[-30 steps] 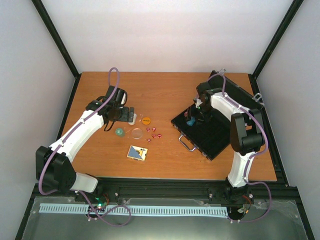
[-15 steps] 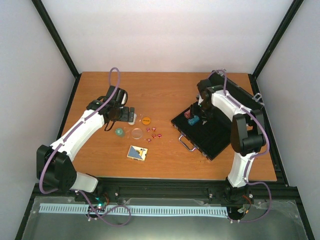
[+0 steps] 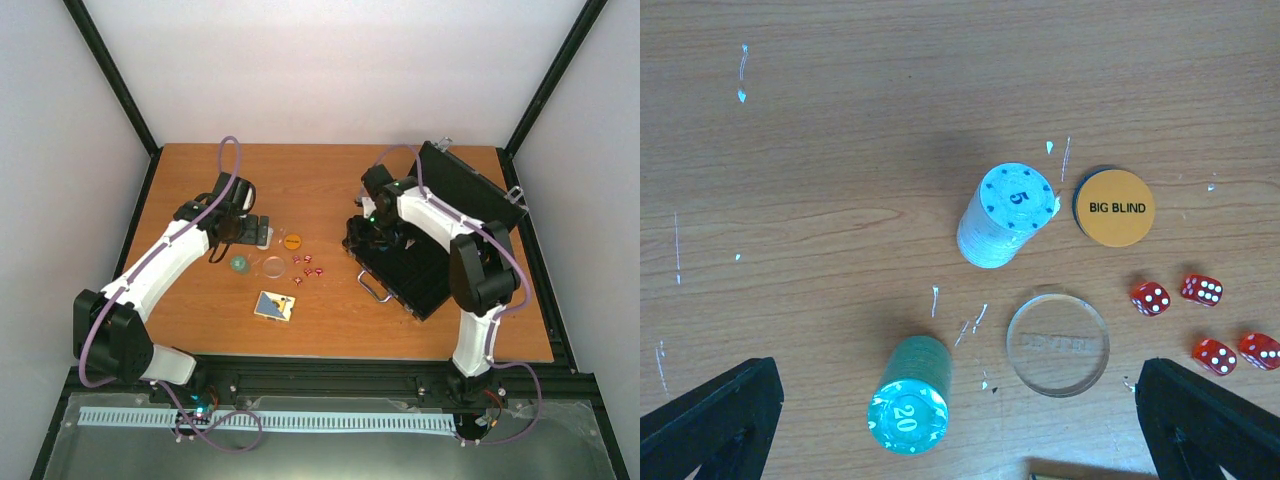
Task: Pack up texas hold em set
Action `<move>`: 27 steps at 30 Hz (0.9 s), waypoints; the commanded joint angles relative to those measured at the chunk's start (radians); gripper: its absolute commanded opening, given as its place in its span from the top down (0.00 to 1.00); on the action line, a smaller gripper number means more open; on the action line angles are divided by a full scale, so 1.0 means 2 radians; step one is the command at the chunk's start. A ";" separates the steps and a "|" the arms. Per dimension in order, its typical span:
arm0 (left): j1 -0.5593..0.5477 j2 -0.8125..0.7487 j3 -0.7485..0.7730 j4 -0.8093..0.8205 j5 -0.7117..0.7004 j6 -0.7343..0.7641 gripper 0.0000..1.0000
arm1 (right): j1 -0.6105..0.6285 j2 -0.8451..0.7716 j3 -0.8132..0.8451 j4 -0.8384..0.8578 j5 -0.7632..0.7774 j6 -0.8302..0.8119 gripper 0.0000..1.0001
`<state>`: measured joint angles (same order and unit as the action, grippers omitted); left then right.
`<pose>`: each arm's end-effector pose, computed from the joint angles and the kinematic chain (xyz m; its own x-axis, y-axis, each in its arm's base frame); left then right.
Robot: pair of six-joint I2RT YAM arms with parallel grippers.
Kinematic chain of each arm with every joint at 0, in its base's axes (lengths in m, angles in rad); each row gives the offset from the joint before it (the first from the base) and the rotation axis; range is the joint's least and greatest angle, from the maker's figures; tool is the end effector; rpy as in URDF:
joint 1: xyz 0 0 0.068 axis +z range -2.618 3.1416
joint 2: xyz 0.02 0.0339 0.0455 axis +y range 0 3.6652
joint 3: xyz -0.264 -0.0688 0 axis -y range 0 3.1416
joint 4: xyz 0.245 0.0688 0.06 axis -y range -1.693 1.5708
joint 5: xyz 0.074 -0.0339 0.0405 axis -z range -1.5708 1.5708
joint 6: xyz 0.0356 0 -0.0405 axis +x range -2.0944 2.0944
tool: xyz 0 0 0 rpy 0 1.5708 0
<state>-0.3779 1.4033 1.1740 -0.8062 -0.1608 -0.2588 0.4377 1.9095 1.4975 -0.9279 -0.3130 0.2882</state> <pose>0.2660 -0.0994 0.2827 -0.8466 0.0643 -0.5283 0.0741 0.9972 0.0026 0.3404 0.1714 0.2144 -0.9781 -0.1592 -0.1342 -0.1972 0.9148 0.3524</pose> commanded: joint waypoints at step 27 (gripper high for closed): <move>-0.002 -0.005 -0.001 0.005 -0.009 -0.005 0.00 | 0.010 0.009 -0.018 0.074 0.189 -0.048 0.30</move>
<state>-0.3779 1.4033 1.1732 -0.8066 -0.1722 -0.2592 0.4541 1.9842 1.4876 -0.7921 0.0711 0.2169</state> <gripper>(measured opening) 0.997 0.700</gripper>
